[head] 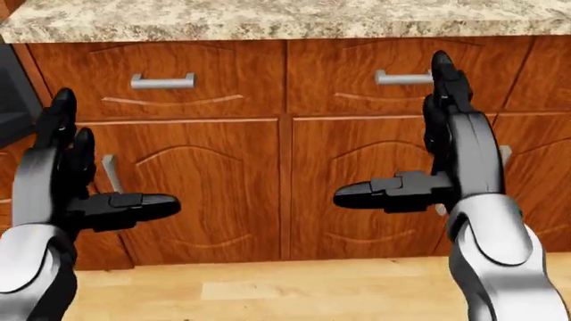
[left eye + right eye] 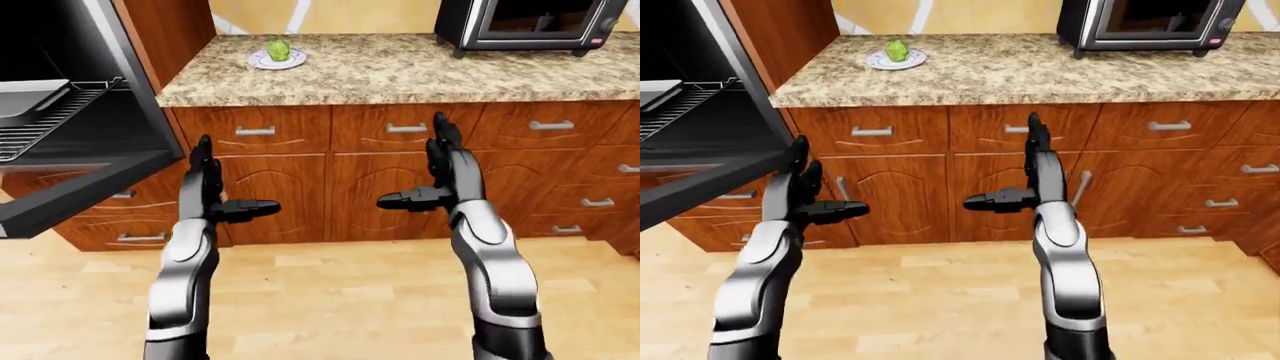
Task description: Place the broccoli on the rack of the oven.
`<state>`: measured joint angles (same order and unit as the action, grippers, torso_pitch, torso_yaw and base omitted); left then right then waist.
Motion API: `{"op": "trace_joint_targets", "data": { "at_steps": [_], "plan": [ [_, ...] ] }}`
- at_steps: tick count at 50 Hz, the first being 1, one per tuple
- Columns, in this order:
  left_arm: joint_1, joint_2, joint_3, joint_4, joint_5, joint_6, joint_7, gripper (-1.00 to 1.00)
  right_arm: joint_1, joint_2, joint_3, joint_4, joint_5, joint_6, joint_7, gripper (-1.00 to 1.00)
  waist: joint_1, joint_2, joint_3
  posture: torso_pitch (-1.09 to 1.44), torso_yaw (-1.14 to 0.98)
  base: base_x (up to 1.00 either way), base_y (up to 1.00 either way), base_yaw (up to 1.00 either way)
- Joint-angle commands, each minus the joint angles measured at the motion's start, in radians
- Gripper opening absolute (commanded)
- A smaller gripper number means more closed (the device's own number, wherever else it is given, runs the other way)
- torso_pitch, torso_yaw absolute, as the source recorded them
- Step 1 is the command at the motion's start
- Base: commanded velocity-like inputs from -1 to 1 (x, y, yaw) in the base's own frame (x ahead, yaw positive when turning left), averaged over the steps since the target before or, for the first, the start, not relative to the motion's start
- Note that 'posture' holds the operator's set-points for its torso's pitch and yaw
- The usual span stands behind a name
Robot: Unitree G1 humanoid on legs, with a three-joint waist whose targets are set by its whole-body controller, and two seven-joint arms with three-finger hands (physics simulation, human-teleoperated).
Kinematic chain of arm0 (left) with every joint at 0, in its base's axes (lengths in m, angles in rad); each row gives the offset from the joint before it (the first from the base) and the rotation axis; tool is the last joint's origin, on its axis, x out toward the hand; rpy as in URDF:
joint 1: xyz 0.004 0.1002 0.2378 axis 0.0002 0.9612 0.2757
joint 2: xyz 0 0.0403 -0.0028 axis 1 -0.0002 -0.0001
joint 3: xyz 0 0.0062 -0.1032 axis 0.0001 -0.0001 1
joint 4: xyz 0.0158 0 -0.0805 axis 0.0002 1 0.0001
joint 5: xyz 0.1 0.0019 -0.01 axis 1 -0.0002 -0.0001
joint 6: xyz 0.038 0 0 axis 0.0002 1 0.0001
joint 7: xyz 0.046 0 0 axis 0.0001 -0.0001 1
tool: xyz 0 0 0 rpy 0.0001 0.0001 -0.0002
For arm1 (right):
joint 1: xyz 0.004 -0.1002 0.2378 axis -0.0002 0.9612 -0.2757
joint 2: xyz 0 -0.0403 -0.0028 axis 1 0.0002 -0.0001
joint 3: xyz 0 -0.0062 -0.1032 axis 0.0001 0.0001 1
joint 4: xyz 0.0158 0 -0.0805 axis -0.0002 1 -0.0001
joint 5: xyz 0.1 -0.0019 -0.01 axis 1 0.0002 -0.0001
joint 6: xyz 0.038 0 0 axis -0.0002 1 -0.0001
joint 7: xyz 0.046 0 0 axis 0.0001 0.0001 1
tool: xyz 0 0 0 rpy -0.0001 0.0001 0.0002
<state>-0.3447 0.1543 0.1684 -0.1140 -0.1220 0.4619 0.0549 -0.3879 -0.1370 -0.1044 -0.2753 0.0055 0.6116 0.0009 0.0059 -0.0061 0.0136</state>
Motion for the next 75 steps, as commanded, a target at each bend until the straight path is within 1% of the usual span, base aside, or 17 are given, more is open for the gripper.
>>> {"op": "trace_joint_targets", "data": {
  "at_steps": [1,3,16,25,29,33,34,37,48,55,59,60,62,68,72,73,75],
  "plan": [
    [-0.061,0.016,0.023,-0.085,-0.028,0.047,0.022,1.00,-0.041,-0.003,-0.006,-0.040,-0.014,0.033,0.006,1.00,-0.001,0.003,-0.022,0.00,0.00,0.00,0.00,0.00],
    [-0.154,0.087,0.075,-0.243,-0.089,0.252,0.042,1.00,-0.189,-0.045,-0.061,-0.183,0.019,0.252,-0.026,1.00,-0.001,0.005,-0.023,0.00,0.00,0.00,0.00,0.00],
    [-0.191,0.128,0.085,-0.352,-0.134,0.377,0.073,1.00,-0.272,-0.095,-0.087,-0.339,0.120,0.427,-0.074,1.00,-0.001,0.013,-0.025,0.00,0.00,0.01,0.00,0.00],
    [-0.192,0.140,0.095,-0.355,-0.142,0.380,0.074,1.00,-0.280,-0.115,-0.101,-0.350,0.165,0.431,-0.106,1.00,-0.006,-0.002,0.016,0.00,0.00,0.13,0.00,0.00],
    [-0.188,0.139,0.093,-0.336,-0.141,0.357,0.072,1.00,-0.277,-0.116,-0.089,-0.352,0.172,0.429,-0.110,1.00,-0.006,0.015,0.017,0.00,0.00,0.19,0.00,0.00],
    [-0.190,0.138,0.090,-0.352,-0.146,0.377,0.079,1.00,-0.276,-0.115,-0.085,-0.353,0.171,0.428,-0.110,1.00,-0.011,0.090,0.013,0.00,0.00,0.20,0.00,0.00],
    [-0.192,0.139,0.091,-0.358,-0.148,0.385,0.081,1.00,-0.276,-0.116,-0.085,-0.354,0.171,0.430,-0.110,1.00,-0.004,0.057,0.016,0.00,0.00,0.21,0.00,0.00],
    [-0.192,0.139,0.094,-0.363,-0.152,0.391,0.081,1.00,-0.277,-0.116,-0.084,-0.362,0.171,0.438,-0.110,1.00,-0.007,0.068,0.008,0.00,0.00,0.21,0.00,0.00],
    [-0.193,0.140,0.093,-0.370,-0.156,0.399,0.083,1.00,-0.273,-0.112,-0.084,-0.360,0.167,0.434,-0.108,1.00,0.008,-0.047,0.017,0.00,0.00,0.28,0.00,0.00],
    [-0.191,0.139,0.095,-0.363,-0.159,0.397,0.083,1.00,-0.274,-0.113,-0.082,-0.359,0.165,0.433,-0.106,1.00,-0.010,0.008,0.027,0.00,0.00,0.29,0.00,0.00],
    [-0.194,0.141,0.097,-0.366,-0.162,0.402,0.085,1.00,-0.283,-0.113,-0.084,-0.367,0.167,0.449,-0.108,1.00,-0.022,0.104,-0.002,0.00,0.00,0.29,0.00,0.00],
    [-0.194,0.141,0.098,-0.364,-0.163,0.401,0.084,1.00,-0.283,-0.113,-0.084,-0.367,0.167,0.449,-0.108,1.00,-0.009,0.071,0.006,0.00,0.00,0.29,0.00,0.00],
    [-0.194,0.142,0.098,-0.365,-0.164,0.403,0.085,1.00,-0.279,-0.113,-0.082,-0.365,0.165,0.444,-0.107,1.00,-0.009,0.085,0.013,0.00,0.00,0.29,0.00,0.00],
    [-0.193,0.144,0.099,-0.362,-0.165,0.399,0.084,1.00,-0.279,-0.111,-0.078,-0.367,0.163,0.447,-0.103,1.00,0.007,0.028,0.016,0.00,0.00,0.30,0.01,0.00],
    [-0.193,0.144,0.098,-0.362,-0.166,0.399,0.084,1.00,-0.273,-0.110,-0.078,-0.367,0.161,0.444,-0.101,1.00,0.014,-0.068,-0.004,0.00,0.00,0.30,0.04,0.00],
    [-0.194,0.145,0.100,-0.363,-0.168,0.402,0.085,1.00,-0.276,-0.109,-0.078,-0.368,0.161,0.447,-0.100,1.00,0.002,-0.035,0.005,0.00,0.00,0.29,0.05,0.00],
    [-0.195,0.146,0.100,-0.366,-0.169,0.406,0.086,1.00,-0.277,-0.109,-0.079,-0.367,0.160,0.447,-0.099,1.00,0.001,-0.050,0.011,0.00,0.00,0.29,0.05,0.00]
  ]
}}
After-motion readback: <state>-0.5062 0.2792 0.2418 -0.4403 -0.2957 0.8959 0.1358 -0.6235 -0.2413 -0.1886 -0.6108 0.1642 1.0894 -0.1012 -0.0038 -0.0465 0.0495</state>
